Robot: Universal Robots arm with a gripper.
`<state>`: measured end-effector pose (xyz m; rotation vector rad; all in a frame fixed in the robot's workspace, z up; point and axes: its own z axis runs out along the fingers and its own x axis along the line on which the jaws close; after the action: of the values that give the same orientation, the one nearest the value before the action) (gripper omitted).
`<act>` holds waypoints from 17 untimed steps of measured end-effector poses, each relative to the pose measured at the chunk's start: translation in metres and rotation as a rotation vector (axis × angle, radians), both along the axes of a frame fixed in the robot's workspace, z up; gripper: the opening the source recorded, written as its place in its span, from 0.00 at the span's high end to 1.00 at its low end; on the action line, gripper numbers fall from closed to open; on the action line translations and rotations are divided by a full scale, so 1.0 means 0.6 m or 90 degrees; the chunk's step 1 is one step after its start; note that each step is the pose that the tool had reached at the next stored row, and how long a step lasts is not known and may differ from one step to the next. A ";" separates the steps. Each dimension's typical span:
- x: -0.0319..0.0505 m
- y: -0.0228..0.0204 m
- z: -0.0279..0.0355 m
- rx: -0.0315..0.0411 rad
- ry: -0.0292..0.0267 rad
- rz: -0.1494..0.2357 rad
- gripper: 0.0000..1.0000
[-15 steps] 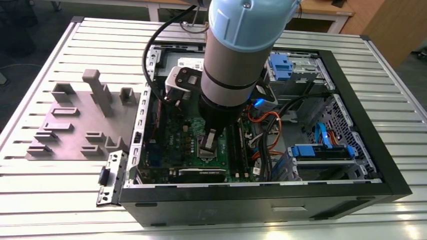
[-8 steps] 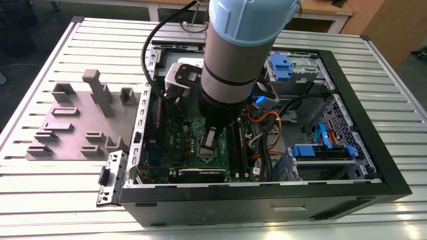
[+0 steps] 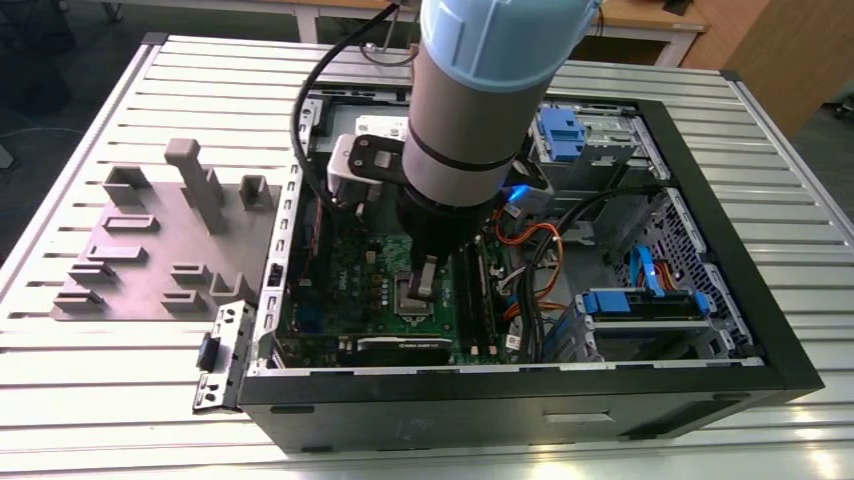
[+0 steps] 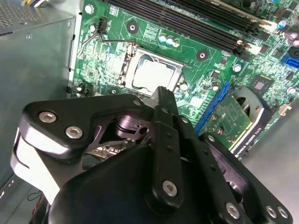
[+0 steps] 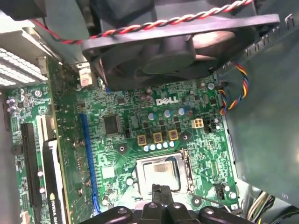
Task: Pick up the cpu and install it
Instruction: 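Install the first cpu locking lever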
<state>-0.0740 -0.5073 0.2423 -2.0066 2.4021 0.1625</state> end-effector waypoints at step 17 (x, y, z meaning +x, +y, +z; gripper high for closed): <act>0.022 0.0031 -0.003 0.0355 -0.0020 0.008 0.89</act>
<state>-0.0611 -0.5054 0.2408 -1.9973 2.3558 0.2237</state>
